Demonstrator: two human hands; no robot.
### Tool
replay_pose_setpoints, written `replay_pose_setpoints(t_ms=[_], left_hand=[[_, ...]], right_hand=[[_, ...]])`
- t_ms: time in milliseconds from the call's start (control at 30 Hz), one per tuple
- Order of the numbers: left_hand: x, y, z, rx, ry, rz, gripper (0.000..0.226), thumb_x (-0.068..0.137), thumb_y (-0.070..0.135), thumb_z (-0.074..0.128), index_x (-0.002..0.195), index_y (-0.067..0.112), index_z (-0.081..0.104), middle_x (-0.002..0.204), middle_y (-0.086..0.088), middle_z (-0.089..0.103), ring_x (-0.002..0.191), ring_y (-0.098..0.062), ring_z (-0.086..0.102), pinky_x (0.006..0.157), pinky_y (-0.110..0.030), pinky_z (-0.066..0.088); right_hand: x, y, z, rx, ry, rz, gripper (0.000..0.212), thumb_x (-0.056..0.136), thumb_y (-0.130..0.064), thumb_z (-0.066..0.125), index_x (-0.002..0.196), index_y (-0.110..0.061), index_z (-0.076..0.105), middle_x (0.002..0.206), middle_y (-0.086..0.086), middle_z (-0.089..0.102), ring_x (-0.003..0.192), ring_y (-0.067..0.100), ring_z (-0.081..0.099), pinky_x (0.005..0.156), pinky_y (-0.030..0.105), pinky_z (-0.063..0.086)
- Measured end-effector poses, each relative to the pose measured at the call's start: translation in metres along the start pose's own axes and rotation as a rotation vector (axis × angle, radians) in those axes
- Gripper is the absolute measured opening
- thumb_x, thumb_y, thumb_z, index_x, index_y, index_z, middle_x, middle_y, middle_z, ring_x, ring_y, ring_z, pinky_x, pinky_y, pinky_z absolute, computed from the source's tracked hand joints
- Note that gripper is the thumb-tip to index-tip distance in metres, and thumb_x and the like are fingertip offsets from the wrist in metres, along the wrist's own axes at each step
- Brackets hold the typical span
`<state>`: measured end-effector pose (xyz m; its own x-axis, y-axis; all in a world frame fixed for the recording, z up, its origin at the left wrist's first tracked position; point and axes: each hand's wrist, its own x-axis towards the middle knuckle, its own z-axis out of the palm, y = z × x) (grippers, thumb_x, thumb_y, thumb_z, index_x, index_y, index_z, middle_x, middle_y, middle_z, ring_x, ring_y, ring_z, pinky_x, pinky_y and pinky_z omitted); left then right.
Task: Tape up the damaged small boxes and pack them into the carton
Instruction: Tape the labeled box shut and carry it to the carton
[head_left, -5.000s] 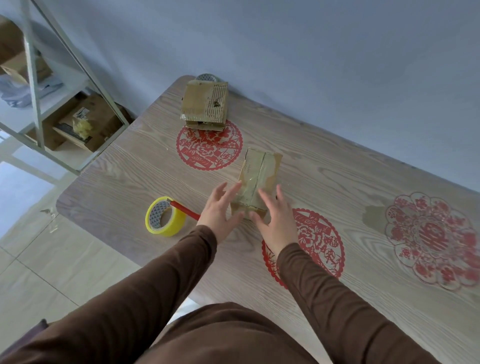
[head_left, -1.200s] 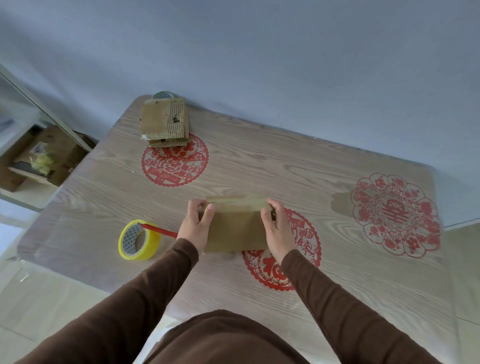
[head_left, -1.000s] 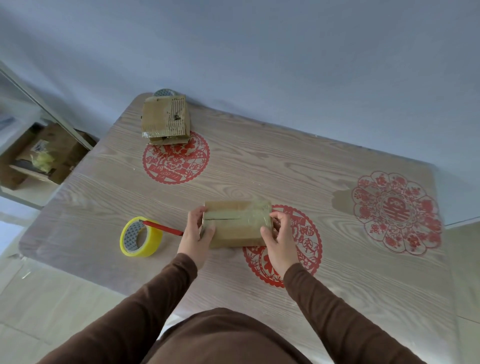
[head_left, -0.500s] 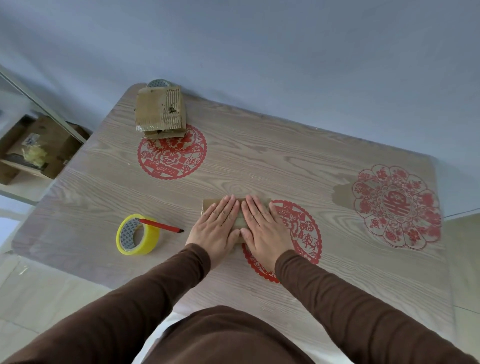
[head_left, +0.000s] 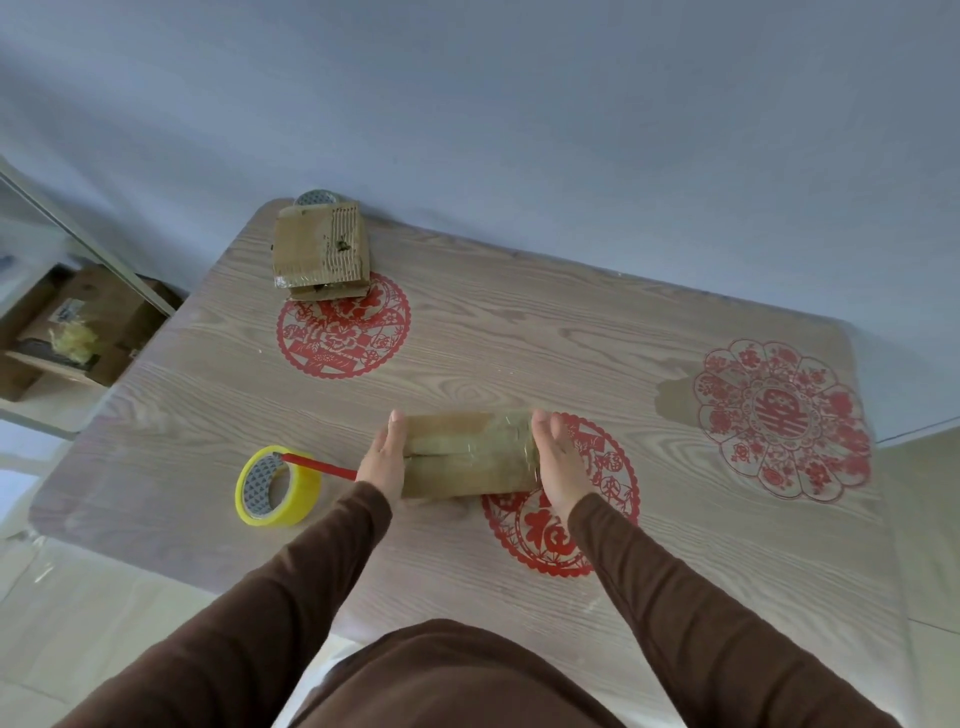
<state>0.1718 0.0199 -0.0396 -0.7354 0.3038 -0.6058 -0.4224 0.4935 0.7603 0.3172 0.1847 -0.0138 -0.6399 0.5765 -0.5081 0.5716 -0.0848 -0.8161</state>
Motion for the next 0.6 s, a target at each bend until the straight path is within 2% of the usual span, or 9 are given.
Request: replay_pose_setpoints(t_ms=[33, 100, 167, 233, 300, 367, 467, 533, 600], left_hand=[[-0.005, 0.0, 0.0, -0.038, 0.033, 0.069, 0.077, 0.092, 0.072, 0.036, 0.135, 0.011, 0.054, 0.125, -0.009, 0.06, 0.119, -0.026, 0.053, 0.104, -0.037, 0.04], [-0.012, -0.008, 0.001, -0.077, 0.071, 0.15, 0.047, 0.098, 0.05, 0.054, 0.114, 0.006, 0.055, 0.102, -0.001, 0.061, 0.1, -0.021, 0.057, 0.085, -0.031, 0.048], [-0.016, -0.024, 0.004, -0.052, 0.023, 0.164, 0.025, 0.097, 0.024, 0.064, 0.115, 0.011, 0.052, 0.11, 0.001, 0.065, 0.109, -0.02, 0.062, 0.09, -0.032, 0.054], [-0.017, -0.038, 0.003, -0.052, -0.029, 0.172, 0.036, 0.095, 0.011, 0.066, 0.125, 0.015, 0.047, 0.123, 0.001, 0.062, 0.121, -0.019, 0.059, 0.1, -0.033, 0.052], [-0.012, -0.046, 0.002, -0.077, -0.055, 0.186, 0.058, 0.094, 0.013, 0.067, 0.143, 0.018, 0.037, 0.142, 0.001, 0.052, 0.133, -0.016, 0.049, 0.11, -0.035, 0.044], [-0.008, -0.044, 0.004, -0.098, -0.07, 0.199, 0.072, 0.097, 0.019, 0.064, 0.156, 0.026, 0.024, 0.154, 0.008, 0.035, 0.143, -0.009, 0.033, 0.118, -0.033, 0.032], [-0.002, -0.036, 0.017, -0.065, -0.048, 0.199, 0.064, 0.104, 0.034, 0.051, 0.16, 0.03, 0.018, 0.152, 0.014, 0.036, 0.138, -0.004, 0.039, 0.11, -0.021, 0.032], [0.002, -0.038, 0.024, -0.054, -0.008, 0.182, 0.058, 0.105, 0.041, 0.047, 0.158, 0.03, 0.027, 0.138, 0.006, 0.057, 0.123, -0.012, 0.056, 0.1, -0.022, 0.044], [0.008, -0.043, 0.026, -0.052, 0.013, 0.185, 0.053, 0.105, 0.042, 0.046, 0.154, 0.028, 0.033, 0.126, 0.001, 0.063, 0.115, -0.016, 0.061, 0.099, -0.03, 0.049]], right_hand=[[-0.003, 0.001, 0.001, 0.064, 0.059, -0.038, 0.051, 0.105, -0.055, 0.031, 0.136, -0.017, 0.046, 0.129, 0.009, 0.058, 0.119, 0.026, 0.055, 0.101, 0.04, 0.044], [-0.005, 0.012, 0.004, 0.133, 0.145, -0.097, 0.032, 0.102, -0.042, 0.051, 0.111, -0.012, 0.051, 0.1, 0.002, 0.056, 0.093, 0.018, 0.054, 0.082, 0.033, 0.046], [-0.003, 0.03, 0.007, 0.091, 0.193, -0.116, 0.019, 0.097, -0.021, 0.064, 0.103, -0.011, 0.049, 0.096, 0.0, 0.052, 0.089, 0.016, 0.052, 0.074, 0.019, 0.046], [-0.003, 0.044, 0.009, 0.09, 0.189, -0.095, 0.025, 0.094, -0.009, 0.065, 0.108, -0.013, 0.046, 0.102, -0.001, 0.054, 0.093, 0.017, 0.057, 0.074, 0.016, 0.051], [-0.002, 0.051, 0.011, 0.122, 0.148, -0.091, 0.039, 0.094, -0.014, 0.065, 0.126, -0.017, 0.043, 0.12, -0.002, 0.055, 0.108, 0.014, 0.06, 0.094, 0.029, 0.054], [0.004, 0.053, 0.014, 0.153, 0.092, -0.079, 0.063, 0.097, -0.032, 0.062, 0.15, -0.031, 0.029, 0.152, -0.004, 0.042, 0.137, 0.013, 0.044, 0.115, 0.04, 0.039], [0.008, 0.04, 0.023, 0.154, 0.022, -0.024, 0.067, 0.104, -0.051, 0.041, 0.16, -0.038, 0.008, 0.166, -0.011, 0.016, 0.15, 0.01, 0.02, 0.121, 0.032, 0.017], [0.011, 0.037, 0.03, 0.157, 0.038, -0.003, 0.062, 0.104, -0.052, 0.033, 0.16, -0.035, 0.011, 0.166, -0.008, 0.018, 0.151, 0.012, 0.021, 0.118, 0.026, 0.016], [0.015, 0.039, 0.034, 0.122, 0.079, -0.032, 0.059, 0.106, -0.048, 0.032, 0.16, -0.03, 0.015, 0.166, -0.007, 0.02, 0.151, 0.012, 0.022, 0.115, 0.02, 0.016]])
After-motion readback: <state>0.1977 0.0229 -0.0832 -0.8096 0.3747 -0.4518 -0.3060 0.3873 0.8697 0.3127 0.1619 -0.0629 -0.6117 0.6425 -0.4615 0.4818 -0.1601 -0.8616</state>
